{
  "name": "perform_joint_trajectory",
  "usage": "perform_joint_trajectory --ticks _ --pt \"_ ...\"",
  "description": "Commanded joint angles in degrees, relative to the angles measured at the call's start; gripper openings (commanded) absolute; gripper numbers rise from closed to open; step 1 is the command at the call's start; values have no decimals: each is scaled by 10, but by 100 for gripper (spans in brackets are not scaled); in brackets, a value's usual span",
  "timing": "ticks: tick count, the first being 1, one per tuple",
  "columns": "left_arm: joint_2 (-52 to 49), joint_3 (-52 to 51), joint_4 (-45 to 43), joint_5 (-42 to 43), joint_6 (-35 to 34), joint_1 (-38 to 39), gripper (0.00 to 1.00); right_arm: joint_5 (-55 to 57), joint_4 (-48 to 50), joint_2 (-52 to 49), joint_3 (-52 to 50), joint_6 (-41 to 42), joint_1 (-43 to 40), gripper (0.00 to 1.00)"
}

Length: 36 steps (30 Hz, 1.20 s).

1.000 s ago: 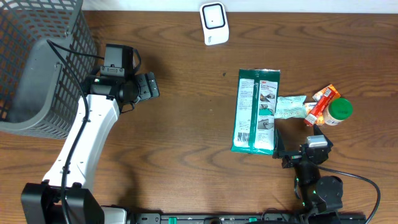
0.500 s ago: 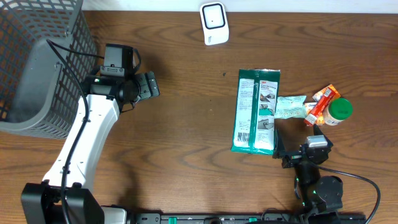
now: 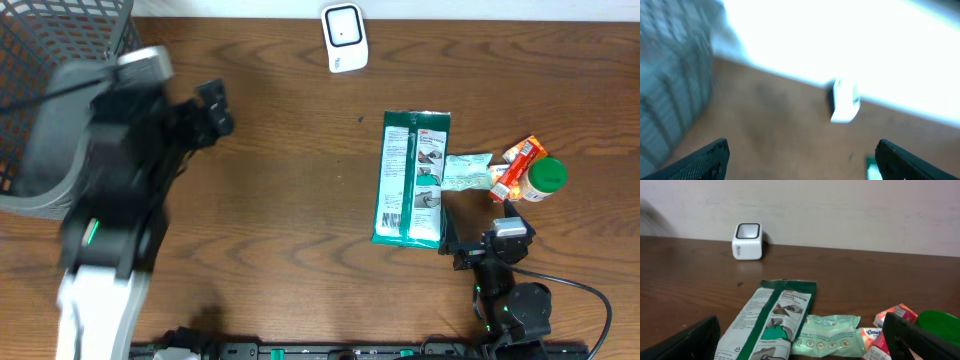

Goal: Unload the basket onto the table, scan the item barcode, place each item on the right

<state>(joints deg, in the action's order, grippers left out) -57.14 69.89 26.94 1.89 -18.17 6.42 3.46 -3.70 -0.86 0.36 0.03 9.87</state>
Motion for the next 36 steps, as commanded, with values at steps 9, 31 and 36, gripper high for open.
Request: perform_joint_trajectory --ticks 9,31,36 --pt "322 5 80 -82 3 -23 94 6 -2 2 0 10 -2 99" --pt "570 -219 31 -90 2 -59 94 5 -2 2 0 10 -2 99" --pt "570 -306 -130 -90 -13 -59 94 6 -2 2 0 10 -2 99"
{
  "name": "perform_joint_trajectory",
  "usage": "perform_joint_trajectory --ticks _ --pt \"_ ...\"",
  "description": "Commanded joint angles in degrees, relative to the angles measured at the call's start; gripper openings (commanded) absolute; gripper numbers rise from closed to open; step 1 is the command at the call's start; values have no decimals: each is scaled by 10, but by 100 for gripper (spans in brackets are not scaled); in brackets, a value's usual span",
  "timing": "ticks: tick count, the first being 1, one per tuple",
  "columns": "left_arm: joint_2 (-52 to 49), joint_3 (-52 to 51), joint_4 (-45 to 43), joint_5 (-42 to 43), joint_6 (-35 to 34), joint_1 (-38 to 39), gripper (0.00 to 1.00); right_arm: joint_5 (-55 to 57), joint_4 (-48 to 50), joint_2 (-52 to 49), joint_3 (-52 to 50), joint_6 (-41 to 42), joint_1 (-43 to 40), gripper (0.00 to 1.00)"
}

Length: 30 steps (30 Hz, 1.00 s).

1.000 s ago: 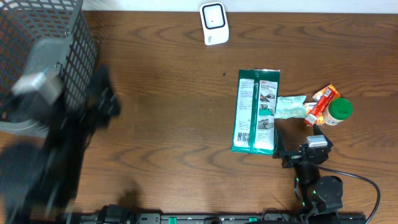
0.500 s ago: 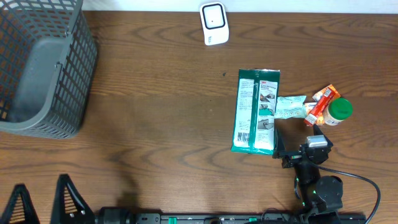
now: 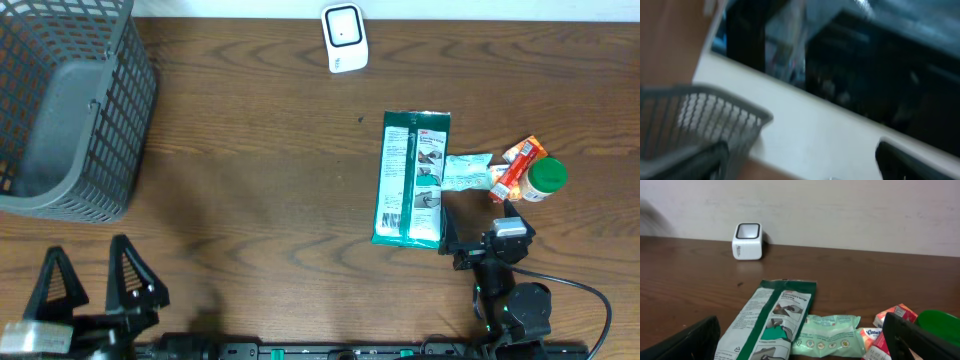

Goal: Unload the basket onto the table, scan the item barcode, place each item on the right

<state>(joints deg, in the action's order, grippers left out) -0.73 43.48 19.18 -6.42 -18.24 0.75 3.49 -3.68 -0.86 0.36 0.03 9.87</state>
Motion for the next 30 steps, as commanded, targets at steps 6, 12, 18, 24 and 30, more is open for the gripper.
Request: perform_joint_trajectory --ticks 6,12,18,24,30 --pt "6 -159 -209 -8 -33 -3 94 5 -2 2 0 10 -2 99" --pt "6 -277 -327 -7 -35 -3 94 5 -2 2 0 10 -2 99" --pt "6 -362 -362 -7 -35 -3 94 5 -2 2 0 10 -2 99" --pt "6 -410 -361 -7 -35 -3 94 5 -2 2 0 10 -2 99" --pt "6 -433 -316 -8 -35 -3 94 5 -2 2 0 10 -2 99"
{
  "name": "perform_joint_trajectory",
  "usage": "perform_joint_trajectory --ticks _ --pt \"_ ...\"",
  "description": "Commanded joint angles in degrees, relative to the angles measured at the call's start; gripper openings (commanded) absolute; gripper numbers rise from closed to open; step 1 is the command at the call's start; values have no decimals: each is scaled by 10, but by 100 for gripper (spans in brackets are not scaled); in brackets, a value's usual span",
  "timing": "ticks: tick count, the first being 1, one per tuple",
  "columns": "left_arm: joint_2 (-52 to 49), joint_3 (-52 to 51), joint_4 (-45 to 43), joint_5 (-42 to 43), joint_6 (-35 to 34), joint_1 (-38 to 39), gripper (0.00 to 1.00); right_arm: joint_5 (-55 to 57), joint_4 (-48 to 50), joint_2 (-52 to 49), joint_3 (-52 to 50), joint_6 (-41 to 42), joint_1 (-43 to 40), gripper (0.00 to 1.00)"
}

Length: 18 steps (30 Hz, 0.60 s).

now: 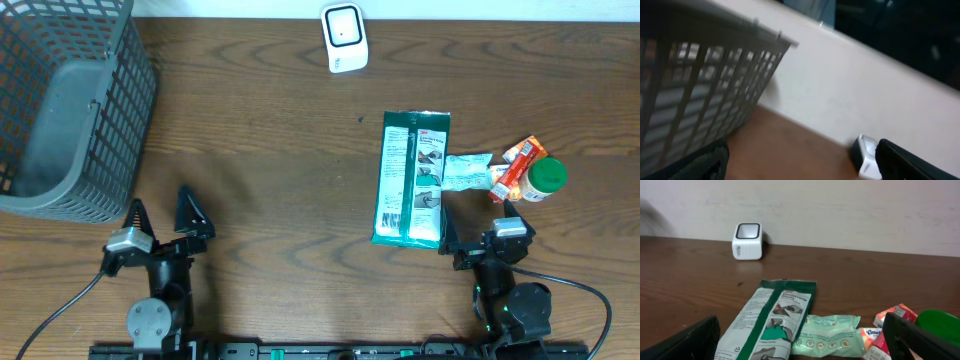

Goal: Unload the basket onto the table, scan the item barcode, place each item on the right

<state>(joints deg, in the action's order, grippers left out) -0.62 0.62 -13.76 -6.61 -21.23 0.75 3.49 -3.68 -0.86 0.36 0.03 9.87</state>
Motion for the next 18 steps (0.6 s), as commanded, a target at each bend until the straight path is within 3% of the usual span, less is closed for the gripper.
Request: perform_joint_trajectory --ticks 1,14,18 --pt "5 -4 25 -6 -3 -3 94 5 -2 2 0 10 -2 99" --pt "4 -4 176 -5 10 -3 94 5 -2 2 0 10 -2 99" --pt "0 -4 173 -5 10 -3 94 5 -2 2 0 10 -2 99"
